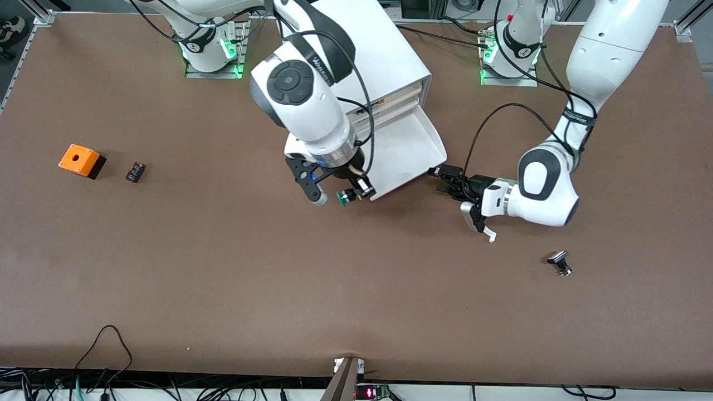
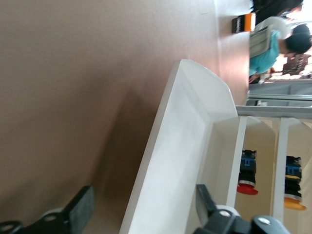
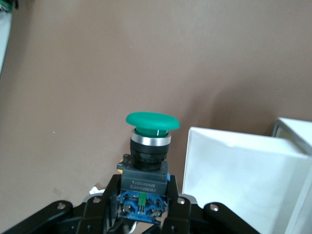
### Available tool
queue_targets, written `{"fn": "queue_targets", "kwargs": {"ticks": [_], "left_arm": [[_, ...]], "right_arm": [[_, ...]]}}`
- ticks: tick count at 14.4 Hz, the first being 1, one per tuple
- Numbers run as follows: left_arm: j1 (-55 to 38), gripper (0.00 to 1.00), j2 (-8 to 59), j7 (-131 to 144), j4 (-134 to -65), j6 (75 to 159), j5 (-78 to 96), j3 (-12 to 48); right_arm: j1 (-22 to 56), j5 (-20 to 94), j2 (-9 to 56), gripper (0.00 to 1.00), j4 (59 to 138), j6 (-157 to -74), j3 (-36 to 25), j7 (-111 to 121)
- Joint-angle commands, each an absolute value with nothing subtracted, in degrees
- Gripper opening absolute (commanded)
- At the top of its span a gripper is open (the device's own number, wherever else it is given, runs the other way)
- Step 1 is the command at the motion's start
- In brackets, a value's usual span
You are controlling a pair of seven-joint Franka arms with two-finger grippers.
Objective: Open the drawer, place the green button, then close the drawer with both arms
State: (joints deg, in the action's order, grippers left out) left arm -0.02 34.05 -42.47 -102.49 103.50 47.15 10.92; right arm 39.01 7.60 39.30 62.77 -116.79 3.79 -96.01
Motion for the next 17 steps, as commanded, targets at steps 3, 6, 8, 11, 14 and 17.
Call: {"fn": "queue_targets", "kwargs": {"ticks": [3,6,8,11,14,17], "left_arm": [[0.7,1.00,30.4,-23.8,-91.3,93.9,30.0,10.9],[1.0,1.00,28.0,-13.3,-89.1,92.6,20.3,11.1],[0.7,1.00,27.0,-8.5,-87.4,92.5,13.8,11.7],[-0.2,1.00,27.2,-6.9,-81.1,90.8,3.5,11.8],[-0.8,1.00,29.5,-7.0,-76.7,89.2,-3.3,11.8],[-1.5,1.00,31.5,-7.4,-73.7,89.2,-4.5,11.7]], "right_arm": [[43.1,7.9,43.4,0.00,60.3,-119.3,3.2,-103.3],[46.0,7.6,46.1,0.00,60.4,-122.1,3.0,-107.4],[47.5,7.6,48.0,0.00,60.4,-122.6,2.9,-109.1],[48.6,7.8,50.4,0.00,60.7,-123.7,2.9,-111.4],[50.0,7.9,51.4,0.00,61.3,-124.0,3.1,-112.6],[51.0,7.6,52.7,0.00,61.8,-125.3,3.0,-114.3]]}}
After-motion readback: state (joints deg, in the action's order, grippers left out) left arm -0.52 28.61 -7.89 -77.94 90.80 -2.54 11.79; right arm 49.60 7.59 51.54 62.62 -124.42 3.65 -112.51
